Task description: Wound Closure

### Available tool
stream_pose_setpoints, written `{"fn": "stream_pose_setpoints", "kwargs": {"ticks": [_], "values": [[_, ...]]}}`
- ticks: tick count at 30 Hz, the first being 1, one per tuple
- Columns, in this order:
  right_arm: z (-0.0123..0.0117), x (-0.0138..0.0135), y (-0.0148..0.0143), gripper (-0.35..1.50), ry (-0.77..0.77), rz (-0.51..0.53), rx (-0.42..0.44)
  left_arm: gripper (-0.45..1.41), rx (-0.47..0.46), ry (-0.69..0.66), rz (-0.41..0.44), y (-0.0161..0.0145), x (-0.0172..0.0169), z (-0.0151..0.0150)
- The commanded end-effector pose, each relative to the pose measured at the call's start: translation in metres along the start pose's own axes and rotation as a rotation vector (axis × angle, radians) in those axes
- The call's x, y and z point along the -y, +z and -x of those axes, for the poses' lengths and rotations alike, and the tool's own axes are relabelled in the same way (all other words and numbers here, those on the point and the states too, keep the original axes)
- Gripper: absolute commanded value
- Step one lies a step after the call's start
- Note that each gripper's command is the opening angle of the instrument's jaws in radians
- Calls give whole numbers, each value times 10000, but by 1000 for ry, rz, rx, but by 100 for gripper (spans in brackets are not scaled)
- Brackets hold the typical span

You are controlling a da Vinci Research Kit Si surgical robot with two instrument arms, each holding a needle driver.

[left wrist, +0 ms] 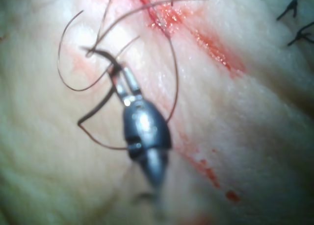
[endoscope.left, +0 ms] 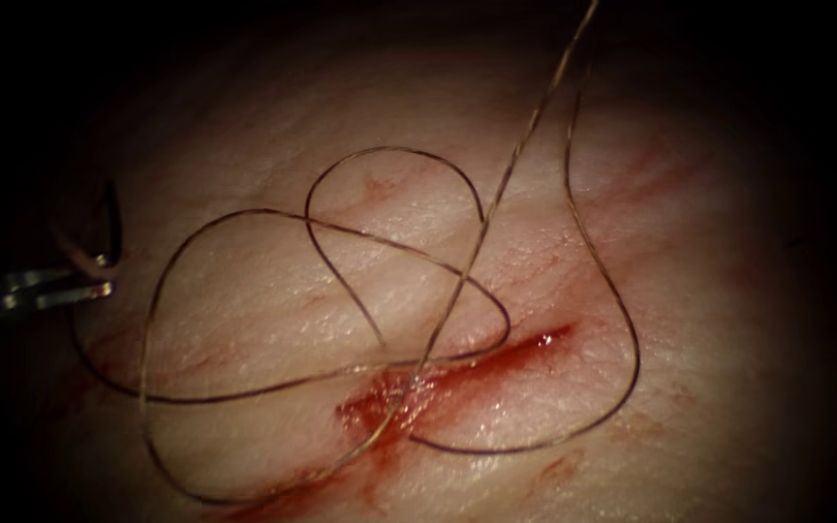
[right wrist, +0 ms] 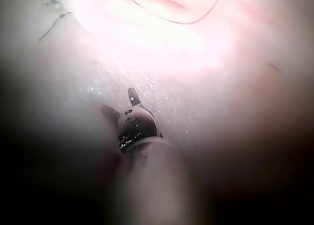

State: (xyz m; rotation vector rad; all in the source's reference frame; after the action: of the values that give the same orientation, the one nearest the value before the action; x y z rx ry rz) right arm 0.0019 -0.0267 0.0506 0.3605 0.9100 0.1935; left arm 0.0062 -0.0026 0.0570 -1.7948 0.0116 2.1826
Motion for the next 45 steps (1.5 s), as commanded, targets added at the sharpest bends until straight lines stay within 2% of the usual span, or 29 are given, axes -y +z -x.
{"fn": "stream_pose_setpoints", "kwargs": {"ticks": [1,3,8,12,18,22,28,36,38,39,45], "values": [[-8,1,37,125,0,-28,-40,-45,-1,-2,3,5,-4,6],[-19,2,63,123,1,-42,-79,-45,-1,-2,2,4,-5,6],[-40,-6,92,123,-3,-39,-116,-45,-3,4,3,3,-17,7],[-57,-15,111,122,-13,-41,-125,-45,-7,17,13,2,-38,19],[-69,-19,118,122,-18,-47,-131,-45,19,4,32,-6,-50,37],[-71,-18,117,122,-17,-48,-131,-45,46,-12,49,-8,-57,69],[-72,-18,118,122,-17,-47,-131,-45,100,-7,43,-6,-46,102],[-80,-21,128,120,-16,-36,-148,-45,151,-2,5,-18,-33,113],[-84,-21,139,120,-17,-47,-153,-45,155,-4,-2,-19,-31,112],[-88,-21,169,118,-26,-76,-179,-45,161,-11,-9,-20,-26,108],[-96,-40,232,116,-30,-75,-221,-45,147,-16,-42,-38,-7,93]]}}
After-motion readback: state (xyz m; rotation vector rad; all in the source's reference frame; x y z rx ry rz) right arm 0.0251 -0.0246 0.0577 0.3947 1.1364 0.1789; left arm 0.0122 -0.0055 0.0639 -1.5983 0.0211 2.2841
